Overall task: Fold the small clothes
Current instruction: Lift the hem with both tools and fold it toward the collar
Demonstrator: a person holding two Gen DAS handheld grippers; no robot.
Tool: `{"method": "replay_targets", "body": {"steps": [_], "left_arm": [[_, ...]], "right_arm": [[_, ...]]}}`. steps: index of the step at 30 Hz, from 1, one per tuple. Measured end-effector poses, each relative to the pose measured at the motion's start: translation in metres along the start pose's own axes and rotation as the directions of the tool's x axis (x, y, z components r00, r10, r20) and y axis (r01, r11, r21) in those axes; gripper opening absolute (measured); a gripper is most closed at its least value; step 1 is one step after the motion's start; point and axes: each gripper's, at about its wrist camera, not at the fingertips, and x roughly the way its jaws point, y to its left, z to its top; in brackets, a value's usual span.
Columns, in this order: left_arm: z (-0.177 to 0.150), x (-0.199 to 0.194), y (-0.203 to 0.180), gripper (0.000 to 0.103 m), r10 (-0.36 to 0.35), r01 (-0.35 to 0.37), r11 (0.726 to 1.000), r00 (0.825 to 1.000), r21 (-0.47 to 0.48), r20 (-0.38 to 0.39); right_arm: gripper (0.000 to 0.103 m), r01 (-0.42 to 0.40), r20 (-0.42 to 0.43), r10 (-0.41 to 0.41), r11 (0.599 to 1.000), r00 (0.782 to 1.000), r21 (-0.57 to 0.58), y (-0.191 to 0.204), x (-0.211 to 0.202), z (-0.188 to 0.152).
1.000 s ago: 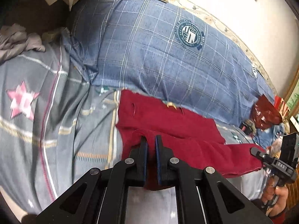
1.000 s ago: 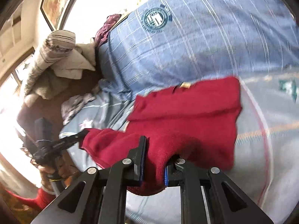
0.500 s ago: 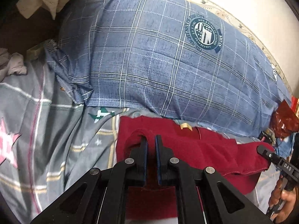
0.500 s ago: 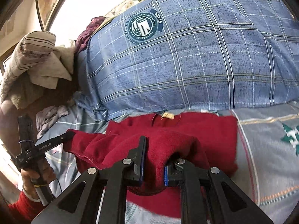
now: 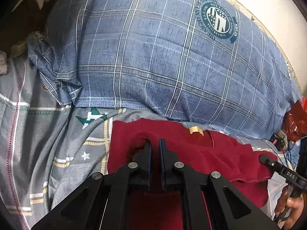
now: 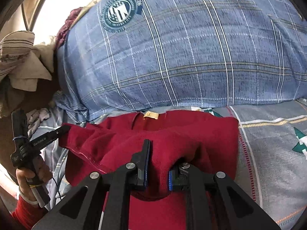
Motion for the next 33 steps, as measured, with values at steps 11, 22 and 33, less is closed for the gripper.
{"method": "replay_targets", "body": {"steps": [11,22,33], "left_arm": [[-0.001,0.005,-0.006,0.006,0.01,-0.01,1.0,1.0,0.004,0.008],[0.003,0.018,-0.005,0.006,0.023,-0.023,1.0,1.0,-0.001,0.002],[0.004,0.024,-0.003,0.006,0.025,-0.025,1.0,1.0,-0.006,-0.004]], "right_arm": [[0.014,-0.01,0.011,0.01,1.0,1.0,0.011,-0.004,0.004,0.0],[0.014,-0.021,0.011,0.021,1.0,1.0,0.017,-0.009,0.009,0.003],[0.014,-0.02,0.002,0.02,1.0,1.0,0.02,-0.009,0.016,0.0]]}}
